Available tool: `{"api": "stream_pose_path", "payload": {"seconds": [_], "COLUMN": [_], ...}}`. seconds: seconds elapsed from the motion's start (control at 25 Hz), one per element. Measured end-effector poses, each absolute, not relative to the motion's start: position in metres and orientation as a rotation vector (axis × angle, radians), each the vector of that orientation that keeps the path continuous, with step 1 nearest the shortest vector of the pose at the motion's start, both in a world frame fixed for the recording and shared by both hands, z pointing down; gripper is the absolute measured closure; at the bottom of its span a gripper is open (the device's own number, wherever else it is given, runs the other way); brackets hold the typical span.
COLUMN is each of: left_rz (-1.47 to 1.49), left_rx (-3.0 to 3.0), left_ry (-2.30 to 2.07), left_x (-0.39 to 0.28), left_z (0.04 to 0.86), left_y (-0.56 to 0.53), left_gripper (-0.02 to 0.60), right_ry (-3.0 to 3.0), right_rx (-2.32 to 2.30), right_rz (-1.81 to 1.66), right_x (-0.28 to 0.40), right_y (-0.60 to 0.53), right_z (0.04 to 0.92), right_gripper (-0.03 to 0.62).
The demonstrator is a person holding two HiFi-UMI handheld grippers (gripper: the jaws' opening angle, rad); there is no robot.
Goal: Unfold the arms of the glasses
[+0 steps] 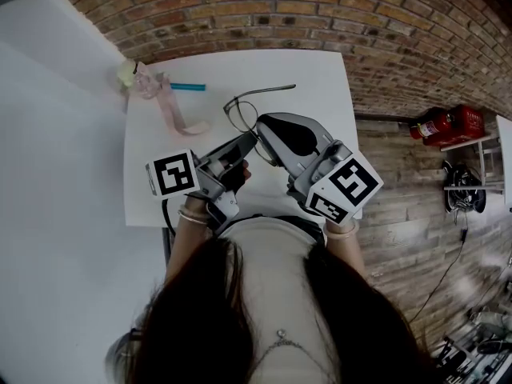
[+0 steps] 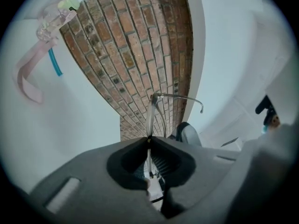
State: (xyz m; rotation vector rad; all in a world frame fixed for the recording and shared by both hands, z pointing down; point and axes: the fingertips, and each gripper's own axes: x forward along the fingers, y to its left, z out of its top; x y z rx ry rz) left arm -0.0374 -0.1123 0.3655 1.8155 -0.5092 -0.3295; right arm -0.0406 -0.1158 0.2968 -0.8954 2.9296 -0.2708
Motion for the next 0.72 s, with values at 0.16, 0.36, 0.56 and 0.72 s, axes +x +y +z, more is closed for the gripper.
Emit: {"api": "stream_pose_path", "payload": {"seconds": [0.16, 0.36, 0.56, 0.72], "left_rz": [-0.252, -0.233, -0.178, -0.149], "left_rx": [1.898, 1.914, 1.995, 2.032], "left_ry": [-0.581, -0.616, -0.665, -0.704], "left_x": [-0.043, -0.042, -0.044, -0.044], "left_z": [0.372, 0.372, 0.372, 0.372], "left_y": [-0.115, -0.115, -0.116, -0.117], "left_gripper": [0.561, 0.561, 0.561, 0.561], "right_ry": [2.948, 2.965, 2.972, 2.980], "right_rx": [-0.882, -0.877, -0.873, -0.864], "right_rz": [-0.277, -0.286, -0.296, -0.304], "right_x": [-0.043, -0.046, -0.048, -0.049], "right_y": [-0.115, -0.116, -0.116, -0.116], "right_z": [0.299, 0.303, 0.306, 0.307], "right_gripper": [0.577, 0.571, 0.566, 0.562]}}
